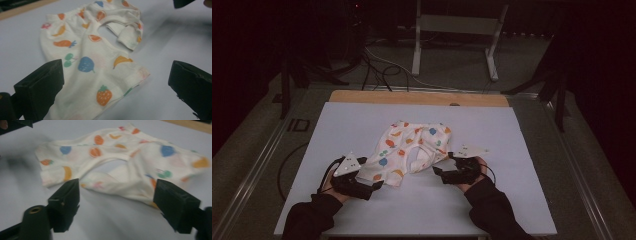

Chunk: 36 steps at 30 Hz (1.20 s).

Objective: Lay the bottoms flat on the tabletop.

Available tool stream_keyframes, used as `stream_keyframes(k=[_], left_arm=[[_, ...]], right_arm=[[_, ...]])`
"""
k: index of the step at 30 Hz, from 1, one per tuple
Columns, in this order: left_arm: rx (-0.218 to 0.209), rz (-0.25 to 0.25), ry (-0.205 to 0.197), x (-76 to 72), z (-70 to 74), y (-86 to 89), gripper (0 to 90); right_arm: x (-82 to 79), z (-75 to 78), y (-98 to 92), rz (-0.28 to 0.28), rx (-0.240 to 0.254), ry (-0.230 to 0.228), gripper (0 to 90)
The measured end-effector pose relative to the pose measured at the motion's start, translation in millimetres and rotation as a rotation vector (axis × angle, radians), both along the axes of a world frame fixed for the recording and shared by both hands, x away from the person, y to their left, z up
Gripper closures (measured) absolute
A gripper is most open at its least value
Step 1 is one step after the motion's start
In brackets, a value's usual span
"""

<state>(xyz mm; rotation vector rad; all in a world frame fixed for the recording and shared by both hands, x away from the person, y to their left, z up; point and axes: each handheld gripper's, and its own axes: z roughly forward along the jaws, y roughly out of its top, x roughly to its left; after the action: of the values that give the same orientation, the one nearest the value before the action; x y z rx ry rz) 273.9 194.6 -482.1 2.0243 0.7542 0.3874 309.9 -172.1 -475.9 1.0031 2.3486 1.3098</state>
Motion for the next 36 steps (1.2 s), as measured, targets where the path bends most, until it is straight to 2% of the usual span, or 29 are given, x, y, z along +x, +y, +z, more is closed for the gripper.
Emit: stream_keyframes(k=[3, 6, 10, 11, 13, 14, 15, 16, 18, 19, 21, 24, 26, 28, 31, 32, 35, 36], left_arm=[[-0.003, 0.02, -0.026, -7.0, 1.1, 5.7, 1.3], [0.007, 0.04, -0.04, -13.4, 0.5, 12.5, 1.3], [0.013, 0.054, -0.028, -19.4, -3.8, 22.4, 1.4], [0.015, 0.055, -0.024, -20.5, -5.1, 24.6, 1.4], [0.014, 0.056, -0.017, -21.9, -7.3, 27.8, 1.4], [0.017, 0.06, -0.014, -22.1, -8.2, 28.7, 1.4], [0.017, 0.06, -0.014, -22.1, -8.2, 28.7, 1.4], [0.014, 0.062, -0.009, -21.9, -9.4, 29.9, 1.4], [0.016, 0.06, -0.012, -21.6, -9.5, 29.2, 1.4], [0.014, 0.057, -0.016, -21.7, -9.4, 29.0, 1.4], [0.02, 0.053, -0.018, -22.2, -9.7, 28.5, 1.4], [0.021, 0.047, -0.016, -22.3, -9.8, 28.3, 1.4], [0.013, 0.05, -0.014, -21.9, -10.0, 28.7, 1.4], [0.017, 0.051, -0.016, -21.9, -10.2, 28.7, 1.4], [0.013, 0.054, -0.017, -21.8, -9.9, 28.7, 1.4], [0.014, 0.053, -0.018, -21.8, -10.1, 28.5, 1.4], [0.017, 0.051, -0.013, -20.9, -11.2, 27.9, 1.4], [0.016, 0.053, -0.01, -20.8, -11.8, 27.6, 1.4]], right_arm=[[5.0, -2.7, 18.0, 0.009, -0.027, -0.001, 25.9], [13.8, -7.3, 35.3, 0.002, -0.029, 0.017, 31.7], [20.1, -14.1, 52.6, 0.004, -0.075, 0.02, 36.6], [20.1, -21.5, 61.9, 0.013, -0.111, 0.035, 39.9], [16.7, -28.5, 67.1, 0.042, -0.158, 0.038, 40.9], [14.8, -32.3, 69.1, 0.043, -0.176, 0.039, 44.5], [14.8, -32.3, 69.1, 0.043, -0.176, 0.039, 44.5], [14.6, -35.7, 69.3, 0.055, -0.191, 0.046, 47.1], [13.9, -41.7, 70.0, 0.061, -0.228, 0.056, 59.0], [13.0, -42.2, 70.0, 0.059, -0.238, 0.049, 59.2], [13.2, -39.6, 66.7, 0.057, -0.219, 0.055, 57.6], [12.7, -28.4, 51.0, 0.039, -0.175, 0.048, 51.0], [14.0, -22.7, 38.2, -0.017, -0.183, 0.011, 51.7], [18.9, -20.8, 21.6, -0.08, -0.225, -0.018, 51.8], [29.1, -24.3, -2.2, -0.161, -0.224, 0.006, 52.3], [33.5, -25.7, -8.2, -0.189, -0.203, 0.033, 53.0], [41.0, -28.5, -11.5, -0.224, -0.214, 0.037, 54.3], [43.3, -29.5, -11.4, -0.22, -0.207, 0.045, 54.3]])
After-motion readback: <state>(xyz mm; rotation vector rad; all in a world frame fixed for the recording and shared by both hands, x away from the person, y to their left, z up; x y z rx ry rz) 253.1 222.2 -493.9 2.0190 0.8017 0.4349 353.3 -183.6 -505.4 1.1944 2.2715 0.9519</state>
